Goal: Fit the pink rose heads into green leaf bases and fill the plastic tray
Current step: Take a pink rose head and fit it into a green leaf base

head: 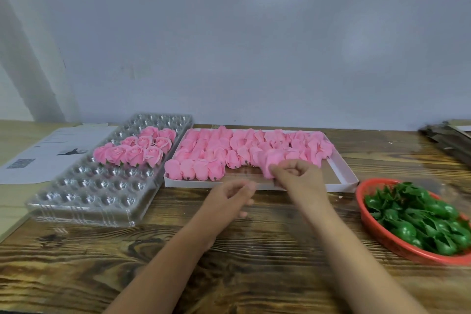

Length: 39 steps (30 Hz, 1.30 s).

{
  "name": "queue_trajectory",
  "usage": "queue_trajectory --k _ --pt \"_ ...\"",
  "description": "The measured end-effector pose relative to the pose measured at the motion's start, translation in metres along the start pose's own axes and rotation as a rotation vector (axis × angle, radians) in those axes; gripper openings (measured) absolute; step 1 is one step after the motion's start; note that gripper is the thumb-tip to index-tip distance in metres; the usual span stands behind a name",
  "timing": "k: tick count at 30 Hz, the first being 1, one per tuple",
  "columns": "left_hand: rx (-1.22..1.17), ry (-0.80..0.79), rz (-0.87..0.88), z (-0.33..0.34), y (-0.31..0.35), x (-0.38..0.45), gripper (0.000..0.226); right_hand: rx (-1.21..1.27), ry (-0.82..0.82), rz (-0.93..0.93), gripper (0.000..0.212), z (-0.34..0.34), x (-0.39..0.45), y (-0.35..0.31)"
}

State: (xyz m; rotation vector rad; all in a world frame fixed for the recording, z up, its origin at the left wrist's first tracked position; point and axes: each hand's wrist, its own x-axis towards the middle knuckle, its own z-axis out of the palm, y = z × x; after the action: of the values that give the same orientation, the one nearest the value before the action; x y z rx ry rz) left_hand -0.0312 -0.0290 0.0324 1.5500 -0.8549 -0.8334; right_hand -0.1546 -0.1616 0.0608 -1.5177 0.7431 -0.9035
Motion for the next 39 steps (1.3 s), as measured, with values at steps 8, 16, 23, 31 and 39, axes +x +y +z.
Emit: queue_trajectory --k 8,16,23,31,39 --pt "-0.275 -0.112 -0.006 0.028 0.012 0.002 0.045 -0.024 -0.092 -0.167 0.025 0.023 -0.028 0.023" --pt "-0.254 -0.062 0.014 0.025 0.01 0.008 0.012 0.063 -0.327 -0.211 0.027 0.017 -0.033 0.026" --pt "-0.451 -0.02 0.011 0.028 0.002 0.008 0.027 0.018 -0.348 -0.179 0.029 0.02 -0.036 0.031" --pt "-0.553 0.101 -0.012 0.036 0.008 0.005 0.036 -0.333 -0.065 -0.326 0.03 0.032 -0.048 0.047" --pt "-0.597 0.017 -0.006 0.03 0.008 0.002 0.036 -0.303 -0.113 -0.388 0.018 0.032 -0.049 0.04"
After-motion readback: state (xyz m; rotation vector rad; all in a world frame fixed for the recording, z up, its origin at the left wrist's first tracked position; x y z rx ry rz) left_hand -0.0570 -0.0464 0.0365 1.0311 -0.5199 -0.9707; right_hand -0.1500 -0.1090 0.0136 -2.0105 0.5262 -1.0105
